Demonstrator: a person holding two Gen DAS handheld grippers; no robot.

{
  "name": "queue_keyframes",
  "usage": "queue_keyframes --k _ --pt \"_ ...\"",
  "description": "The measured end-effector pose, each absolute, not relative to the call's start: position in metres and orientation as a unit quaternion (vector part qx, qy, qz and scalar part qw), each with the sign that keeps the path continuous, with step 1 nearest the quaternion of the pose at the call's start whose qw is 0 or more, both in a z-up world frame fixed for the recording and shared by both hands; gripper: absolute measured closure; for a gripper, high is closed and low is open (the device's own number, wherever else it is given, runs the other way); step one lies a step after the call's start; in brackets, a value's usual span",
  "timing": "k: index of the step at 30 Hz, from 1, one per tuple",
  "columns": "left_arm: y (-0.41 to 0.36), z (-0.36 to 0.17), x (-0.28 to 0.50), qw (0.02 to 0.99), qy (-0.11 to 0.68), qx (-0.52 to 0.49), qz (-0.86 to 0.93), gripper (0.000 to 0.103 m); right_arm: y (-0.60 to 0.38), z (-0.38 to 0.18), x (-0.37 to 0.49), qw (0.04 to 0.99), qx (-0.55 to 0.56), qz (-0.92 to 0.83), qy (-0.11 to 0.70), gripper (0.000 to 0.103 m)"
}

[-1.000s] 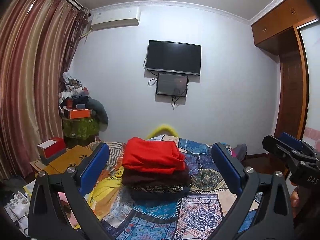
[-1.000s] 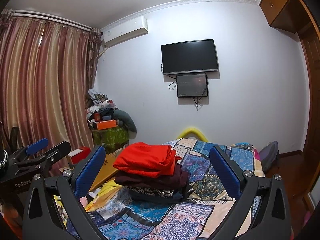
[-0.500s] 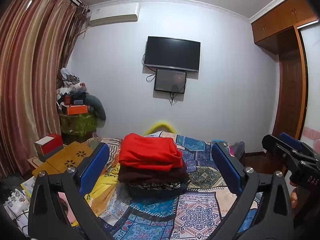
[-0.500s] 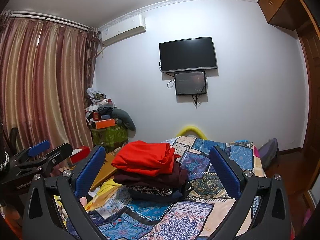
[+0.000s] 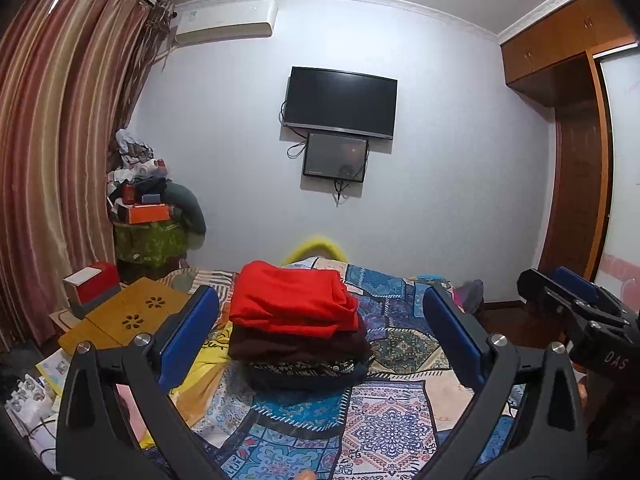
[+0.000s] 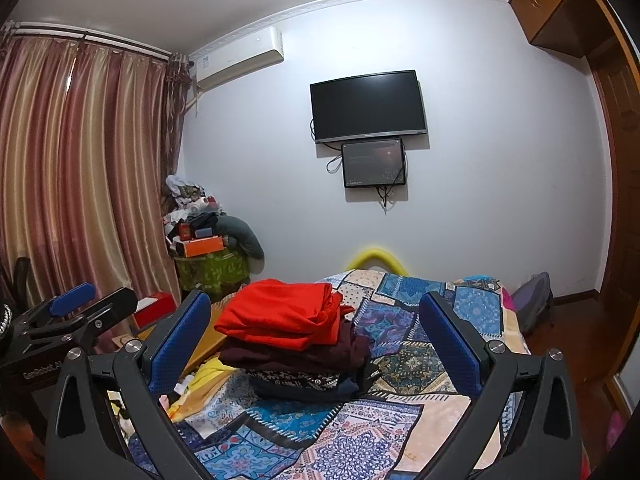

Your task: Fold large clothes

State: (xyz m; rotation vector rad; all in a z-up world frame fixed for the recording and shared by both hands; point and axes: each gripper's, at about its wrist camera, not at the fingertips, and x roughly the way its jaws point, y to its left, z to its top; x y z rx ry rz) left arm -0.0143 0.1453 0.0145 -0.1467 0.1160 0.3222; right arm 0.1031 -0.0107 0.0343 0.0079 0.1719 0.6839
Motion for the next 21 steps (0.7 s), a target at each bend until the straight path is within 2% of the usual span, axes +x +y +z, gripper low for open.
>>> queue_keyframes --k 21 --pt "0.1400 0.0110 -0.0192 0.983 0.057 -0.064 0.161 0.000 -0.0123 0.0325 0.1053 0.939 0.014 0.331 0.093 0.000"
